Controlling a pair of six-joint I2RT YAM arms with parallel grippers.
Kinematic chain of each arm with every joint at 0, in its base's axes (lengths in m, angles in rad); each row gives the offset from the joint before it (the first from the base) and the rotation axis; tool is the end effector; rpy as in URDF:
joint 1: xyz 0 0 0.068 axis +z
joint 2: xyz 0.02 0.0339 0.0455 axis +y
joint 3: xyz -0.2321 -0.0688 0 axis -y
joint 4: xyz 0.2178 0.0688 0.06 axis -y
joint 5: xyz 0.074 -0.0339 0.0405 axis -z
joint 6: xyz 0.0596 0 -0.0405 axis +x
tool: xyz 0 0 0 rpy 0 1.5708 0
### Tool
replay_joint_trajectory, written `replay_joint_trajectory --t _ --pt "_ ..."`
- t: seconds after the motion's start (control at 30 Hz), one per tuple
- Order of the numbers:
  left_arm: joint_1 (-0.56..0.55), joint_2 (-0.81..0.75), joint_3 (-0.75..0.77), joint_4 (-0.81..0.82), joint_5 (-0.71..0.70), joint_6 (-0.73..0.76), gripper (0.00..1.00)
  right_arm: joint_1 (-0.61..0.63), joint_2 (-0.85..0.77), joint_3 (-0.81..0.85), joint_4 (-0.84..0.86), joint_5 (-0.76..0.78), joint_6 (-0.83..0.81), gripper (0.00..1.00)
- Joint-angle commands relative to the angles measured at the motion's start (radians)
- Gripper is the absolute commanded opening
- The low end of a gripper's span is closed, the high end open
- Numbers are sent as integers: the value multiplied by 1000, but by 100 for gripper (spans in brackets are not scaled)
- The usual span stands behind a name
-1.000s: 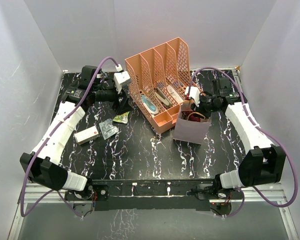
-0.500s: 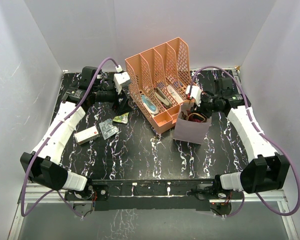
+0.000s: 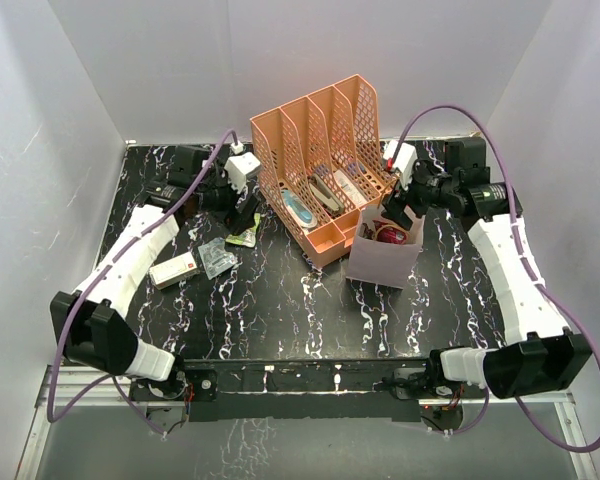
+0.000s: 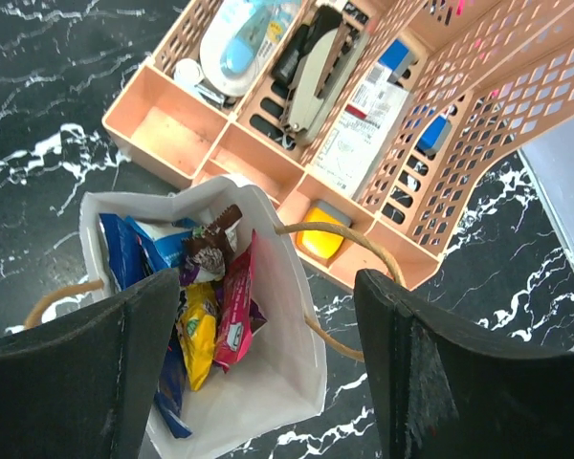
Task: Place the snacks into the paper bag
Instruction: Pick up the snack from the center of the board.
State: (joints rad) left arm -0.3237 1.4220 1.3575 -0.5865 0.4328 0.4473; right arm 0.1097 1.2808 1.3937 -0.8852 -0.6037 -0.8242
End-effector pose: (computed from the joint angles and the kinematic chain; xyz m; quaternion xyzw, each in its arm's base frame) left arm 0.2847 -0.1219 0.3112 0.4174 0.7751 -0.1653 0.4446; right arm 0.2462 0.0612 0.3342 -0.4992 0.7335 0.1268 0.4435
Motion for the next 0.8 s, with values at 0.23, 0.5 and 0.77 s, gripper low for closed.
replay_joint_trajectory --t 0.23,0.5,0.77 --pt "184 96 -126 49 -145 -85 86 8 -86 23 180 -129 235 77" --pt "190 222 -138 90 -149 -83 78 11 -106 0 187 -138 246 78" --pt "190 388 -18 123 -51 -135 74 16 -117 -21 189 -139 248 78"
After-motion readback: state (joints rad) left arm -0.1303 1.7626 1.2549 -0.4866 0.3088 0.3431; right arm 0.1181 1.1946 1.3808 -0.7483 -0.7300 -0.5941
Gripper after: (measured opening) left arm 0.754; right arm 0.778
